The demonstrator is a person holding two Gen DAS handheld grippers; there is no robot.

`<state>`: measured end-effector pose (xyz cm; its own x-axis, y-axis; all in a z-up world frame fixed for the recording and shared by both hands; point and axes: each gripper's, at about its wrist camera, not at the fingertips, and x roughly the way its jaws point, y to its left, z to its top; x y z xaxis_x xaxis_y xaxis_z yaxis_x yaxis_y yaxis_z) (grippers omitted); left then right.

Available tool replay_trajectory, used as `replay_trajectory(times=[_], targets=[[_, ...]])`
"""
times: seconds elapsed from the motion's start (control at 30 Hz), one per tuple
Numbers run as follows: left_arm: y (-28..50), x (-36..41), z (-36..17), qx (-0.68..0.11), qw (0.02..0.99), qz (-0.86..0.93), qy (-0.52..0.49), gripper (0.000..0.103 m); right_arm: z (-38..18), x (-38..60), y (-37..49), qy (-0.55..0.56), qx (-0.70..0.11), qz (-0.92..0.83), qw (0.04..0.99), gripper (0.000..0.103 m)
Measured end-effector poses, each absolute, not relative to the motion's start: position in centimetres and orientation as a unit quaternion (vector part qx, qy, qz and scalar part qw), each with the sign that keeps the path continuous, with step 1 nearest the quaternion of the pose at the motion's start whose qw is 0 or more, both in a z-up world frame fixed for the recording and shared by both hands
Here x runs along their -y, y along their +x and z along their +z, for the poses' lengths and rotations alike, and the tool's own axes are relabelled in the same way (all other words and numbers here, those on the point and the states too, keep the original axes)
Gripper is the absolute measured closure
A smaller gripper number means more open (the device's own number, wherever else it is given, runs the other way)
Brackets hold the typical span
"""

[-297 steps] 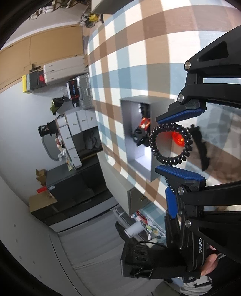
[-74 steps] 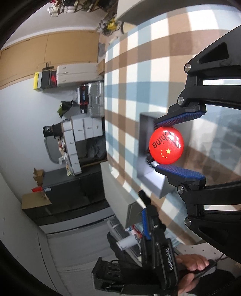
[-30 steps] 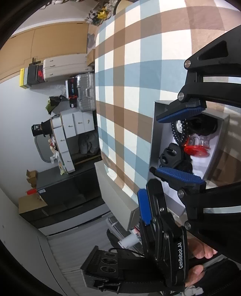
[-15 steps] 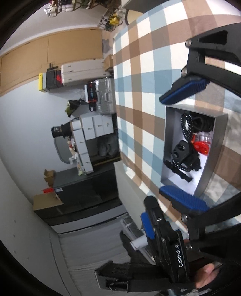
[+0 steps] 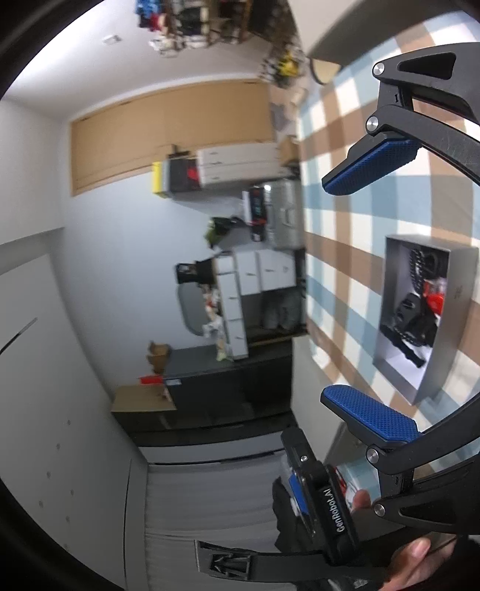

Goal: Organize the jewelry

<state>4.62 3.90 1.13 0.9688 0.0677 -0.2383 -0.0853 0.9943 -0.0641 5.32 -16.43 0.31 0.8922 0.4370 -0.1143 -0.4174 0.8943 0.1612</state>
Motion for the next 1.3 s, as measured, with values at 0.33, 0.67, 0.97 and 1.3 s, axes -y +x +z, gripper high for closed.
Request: replay_trajectory(times=[0.33, 0.67, 0.97, 1.3], targets=[[3.9, -4.3, 0.4, -0.086, 0.994, 0.057, -0.041, 0.001, -0.3, 16.6, 4.2, 0.046, -0.036, 0.198, 0.978, 0.000], [5.5, -5.4, -3.7, -0.114, 0.990, 0.071, -0.042, 0.001, -2.5, 15.5, 5.6, -0.017, -0.067, 0.162, 0.984, 0.000], [5.6, -4.1, -5.8, -0.146, 0.986, 0.077, -0.002, 0.001, -4.5, 15.5, 6.1, -0.025, -0.085, 0.158, 0.983, 0.000], [5.3, -3.5, -5.5, -0.159, 0.986, 0.049, 0.000, 0.001, -5.2, 15.8, 8.0, -0.015, -0.145, 0.167, 0.975, 0.000]])
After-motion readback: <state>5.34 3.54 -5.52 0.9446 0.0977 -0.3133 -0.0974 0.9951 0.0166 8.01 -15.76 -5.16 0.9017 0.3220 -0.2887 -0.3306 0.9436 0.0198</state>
